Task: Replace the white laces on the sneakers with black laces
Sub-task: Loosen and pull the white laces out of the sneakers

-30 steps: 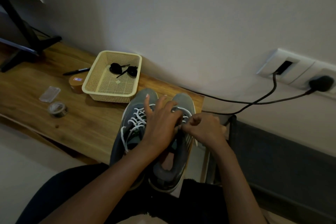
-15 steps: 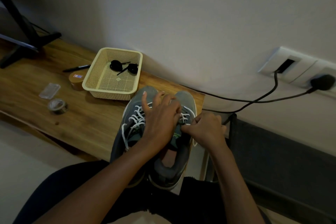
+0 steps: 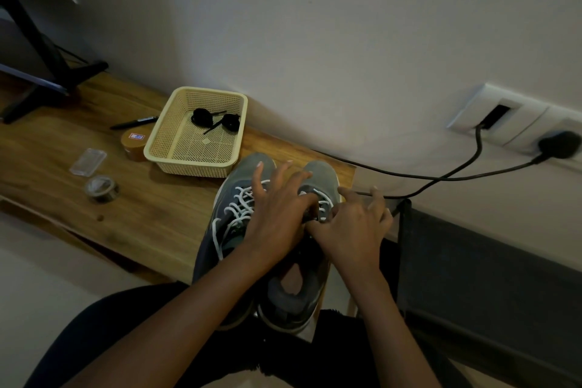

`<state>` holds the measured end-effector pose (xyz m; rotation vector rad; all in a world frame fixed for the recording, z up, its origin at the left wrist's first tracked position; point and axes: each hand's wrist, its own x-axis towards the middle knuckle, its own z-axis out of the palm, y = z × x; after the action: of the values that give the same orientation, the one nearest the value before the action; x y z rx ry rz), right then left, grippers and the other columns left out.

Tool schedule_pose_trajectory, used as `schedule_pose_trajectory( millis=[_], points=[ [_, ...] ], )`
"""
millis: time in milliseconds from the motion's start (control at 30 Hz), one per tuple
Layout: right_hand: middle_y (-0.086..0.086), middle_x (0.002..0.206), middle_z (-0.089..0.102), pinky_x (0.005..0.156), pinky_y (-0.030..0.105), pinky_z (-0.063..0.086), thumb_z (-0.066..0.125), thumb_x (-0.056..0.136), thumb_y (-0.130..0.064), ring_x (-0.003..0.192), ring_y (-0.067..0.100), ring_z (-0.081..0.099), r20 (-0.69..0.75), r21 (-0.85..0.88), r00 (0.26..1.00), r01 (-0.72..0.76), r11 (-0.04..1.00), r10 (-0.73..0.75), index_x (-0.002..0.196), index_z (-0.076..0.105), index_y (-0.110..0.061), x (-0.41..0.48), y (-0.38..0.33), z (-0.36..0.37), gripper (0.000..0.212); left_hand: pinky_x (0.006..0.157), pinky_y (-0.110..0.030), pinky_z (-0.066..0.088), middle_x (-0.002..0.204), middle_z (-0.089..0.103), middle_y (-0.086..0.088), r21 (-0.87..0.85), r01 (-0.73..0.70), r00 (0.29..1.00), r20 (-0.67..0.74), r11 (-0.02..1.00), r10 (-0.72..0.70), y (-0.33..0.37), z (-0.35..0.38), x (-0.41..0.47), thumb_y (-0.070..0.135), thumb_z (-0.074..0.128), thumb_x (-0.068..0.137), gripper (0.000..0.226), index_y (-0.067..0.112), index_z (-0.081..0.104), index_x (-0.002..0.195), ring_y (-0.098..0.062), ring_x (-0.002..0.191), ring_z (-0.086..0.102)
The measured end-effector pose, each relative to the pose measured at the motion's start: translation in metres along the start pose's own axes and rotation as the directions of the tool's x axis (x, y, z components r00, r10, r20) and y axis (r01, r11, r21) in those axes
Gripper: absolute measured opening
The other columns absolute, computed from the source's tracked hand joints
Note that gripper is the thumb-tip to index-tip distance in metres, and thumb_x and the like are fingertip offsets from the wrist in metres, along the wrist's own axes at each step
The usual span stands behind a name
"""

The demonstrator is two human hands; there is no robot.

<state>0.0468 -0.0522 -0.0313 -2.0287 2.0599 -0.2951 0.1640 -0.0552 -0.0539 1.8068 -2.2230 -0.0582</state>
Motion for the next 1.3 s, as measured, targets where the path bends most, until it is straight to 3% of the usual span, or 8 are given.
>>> schedule_pose_trajectory(
  millis=[133,300,500,667,900,1033,1167,1300],
  points=[
    [-0.008,0.144,0.044,0.112,0.045,0.01,0.064,0.077,-0.041,0.141,0.026,0.01,-0.037,0.008,0.999,-0.003,1.0,0.004,0.092,0.073,-0.014,-0.001,0.001,0.002,0.032,0.106,-0.049,-0.017,0.154,0.027,0.003,0.007,0.02,1.0,-0.018,1.0,-0.02,0.001,0.003,0.0,0.035,0.052,0.091,0.02,0.027,0.063,0.106,-0.026,0.146,0.003],
    [-0.007,0.141,0.047,0.11,0.041,0.012,0.065,0.076,-0.04,0.138,0.025,0.016,-0.046,0.016,0.999,-0.018,1.0,0.019,0.101,0.071,-0.013,-0.001,0.003,0.0,0.037,0.106,-0.049,0.007,0.112,0.065,-0.002,-0.071,0.172,0.953,-0.242,0.983,-0.184,-0.004,0.015,0.006,0.025,0.071,0.076,0.011,0.02,0.064,0.082,-0.028,0.121,0.052],
    [-0.006,0.139,0.049,0.109,0.042,0.013,0.066,0.077,-0.04,0.137,0.027,0.019,-0.066,0.022,0.998,-0.011,1.0,0.012,0.096,0.072,-0.011,-0.002,0.002,0.002,0.034,0.11,-0.053,0.0,0.13,0.053,0.0,-0.197,0.12,0.971,-0.181,0.973,-0.156,0.001,0.003,0.0,0.02,0.065,0.081,0.022,0.023,0.058,0.102,-0.028,0.136,0.032],
    [-0.004,0.137,0.051,0.109,0.041,0.013,0.067,0.076,-0.037,0.137,0.025,0.019,-0.061,0.06,0.998,-0.005,0.998,0.009,0.105,0.07,-0.011,-0.002,0.002,0.0,0.038,0.107,-0.051,-0.017,0.156,0.019,0.001,-0.059,0.005,1.0,-0.026,0.998,-0.007,0.002,0.001,-0.003,0.023,0.063,0.083,0.032,0.032,0.056,0.113,-0.027,0.145,-0.004],
    [-0.006,0.134,0.053,0.107,0.039,0.014,0.067,0.075,-0.041,0.136,0.023,0.021,-0.063,0.057,0.998,-0.011,0.998,0.015,0.111,0.068,-0.012,0.001,0.004,0.003,0.046,0.105,-0.049,-0.02,0.157,0.015,0.004,-0.024,0.041,0.999,0.025,0.999,-0.041,0.006,-0.002,-0.002,0.024,0.058,0.088,0.019,0.029,0.062,0.106,-0.025,0.146,-0.01],
    [-0.005,0.13,0.056,0.106,0.039,0.016,0.065,0.076,-0.049,0.136,0.023,0.022,-0.079,0.05,0.996,-0.038,0.998,0.042,0.111,0.067,-0.014,0.003,0.007,0.007,0.049,0.106,-0.05,-0.017,0.153,0.028,0.003,-0.014,0.055,0.998,-0.002,0.998,-0.055,0.005,-0.001,-0.001,0.024,0.06,0.085,0.013,0.024,0.062,0.097,-0.024,0.146,0.004],
    [-0.002,0.129,0.056,0.105,0.036,0.016,0.068,0.074,-0.045,0.135,0.023,0.023,-0.072,0.053,0.996,-0.048,0.997,0.052,0.113,0.067,-0.014,0.004,0.008,0.005,0.05,0.107,-0.05,0.008,0.108,0.062,0.003,-0.163,0.201,0.921,-0.303,0.966,-0.243,-0.003,-0.001,0.006,0.02,0.067,0.074,0.01,0.019,0.059,0.08,-0.025,0.121,0.049],
    [0.0,0.129,0.056,0.105,0.037,0.017,0.07,0.072,-0.043,0.134,0.022,0.024,-0.079,0.049,0.996,-0.046,0.998,0.05,0.115,0.065,-0.014,0.004,0.008,0.006,0.052,0.106,-0.055,0.018,0.109,0.059,0.002,-0.236,0.174,0.919,-0.31,0.956,-0.244,-0.005,-0.001,0.003,0.016,0.066,0.075,0.018,0.02,0.056,0.09,-0.028,0.124,0.044]
  ],
)
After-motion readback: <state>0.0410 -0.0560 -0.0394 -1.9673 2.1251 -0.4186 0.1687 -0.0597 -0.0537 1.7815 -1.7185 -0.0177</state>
